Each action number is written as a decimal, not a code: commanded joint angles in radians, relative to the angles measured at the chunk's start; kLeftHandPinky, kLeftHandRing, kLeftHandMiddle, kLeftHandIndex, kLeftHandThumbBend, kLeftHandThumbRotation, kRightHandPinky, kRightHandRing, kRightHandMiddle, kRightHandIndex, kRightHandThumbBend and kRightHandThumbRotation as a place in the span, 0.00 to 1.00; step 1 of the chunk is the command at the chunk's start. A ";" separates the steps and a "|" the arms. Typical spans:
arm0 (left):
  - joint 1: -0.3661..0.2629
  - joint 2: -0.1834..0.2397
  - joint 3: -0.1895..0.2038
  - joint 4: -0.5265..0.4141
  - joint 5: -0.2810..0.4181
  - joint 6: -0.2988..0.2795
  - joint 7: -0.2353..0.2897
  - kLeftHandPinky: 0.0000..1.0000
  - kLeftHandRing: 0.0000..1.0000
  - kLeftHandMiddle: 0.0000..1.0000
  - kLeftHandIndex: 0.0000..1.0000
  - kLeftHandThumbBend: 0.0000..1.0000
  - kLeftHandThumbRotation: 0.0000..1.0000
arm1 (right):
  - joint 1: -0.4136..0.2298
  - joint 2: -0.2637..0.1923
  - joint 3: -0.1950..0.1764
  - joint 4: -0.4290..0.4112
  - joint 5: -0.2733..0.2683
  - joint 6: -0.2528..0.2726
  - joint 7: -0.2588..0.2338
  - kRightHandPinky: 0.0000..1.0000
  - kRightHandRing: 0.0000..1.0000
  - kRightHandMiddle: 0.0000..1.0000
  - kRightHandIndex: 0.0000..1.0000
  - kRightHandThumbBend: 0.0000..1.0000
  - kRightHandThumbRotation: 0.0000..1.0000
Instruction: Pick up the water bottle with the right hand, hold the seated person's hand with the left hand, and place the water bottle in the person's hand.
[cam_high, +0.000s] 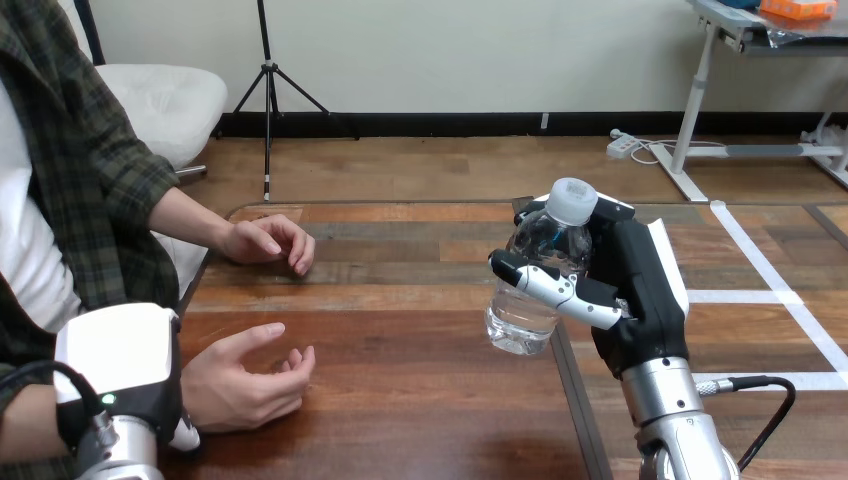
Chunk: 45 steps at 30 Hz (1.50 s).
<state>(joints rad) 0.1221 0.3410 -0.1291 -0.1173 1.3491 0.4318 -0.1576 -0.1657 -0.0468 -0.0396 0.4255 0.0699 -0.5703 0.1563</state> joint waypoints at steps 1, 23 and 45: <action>-0.062 0.015 -0.031 0.062 0.011 0.016 0.001 0.72 0.78 0.80 0.77 0.86 0.00 | -0.084 -0.002 -0.008 -0.089 0.024 0.000 0.002 0.35 0.37 0.41 0.42 0.48 0.00; -0.106 0.037 -0.085 0.122 -0.046 0.041 -0.133 0.58 0.65 0.70 0.71 0.82 0.00 | -0.089 -0.013 -0.009 -0.097 -0.028 -0.005 -0.024 0.35 0.38 0.42 0.43 0.51 0.00; -0.136 0.088 -0.123 0.123 -0.186 -0.007 -0.380 0.59 0.69 0.73 0.74 0.78 0.00 | -0.091 -0.014 -0.014 -0.105 -0.010 0.010 -0.017 0.37 0.40 0.42 0.43 0.48 0.00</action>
<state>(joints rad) -0.0375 0.4391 -0.1929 -0.0548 1.2332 0.4586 -0.4659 -0.1658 -0.0482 -0.0425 0.3902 0.0447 -0.5476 0.1414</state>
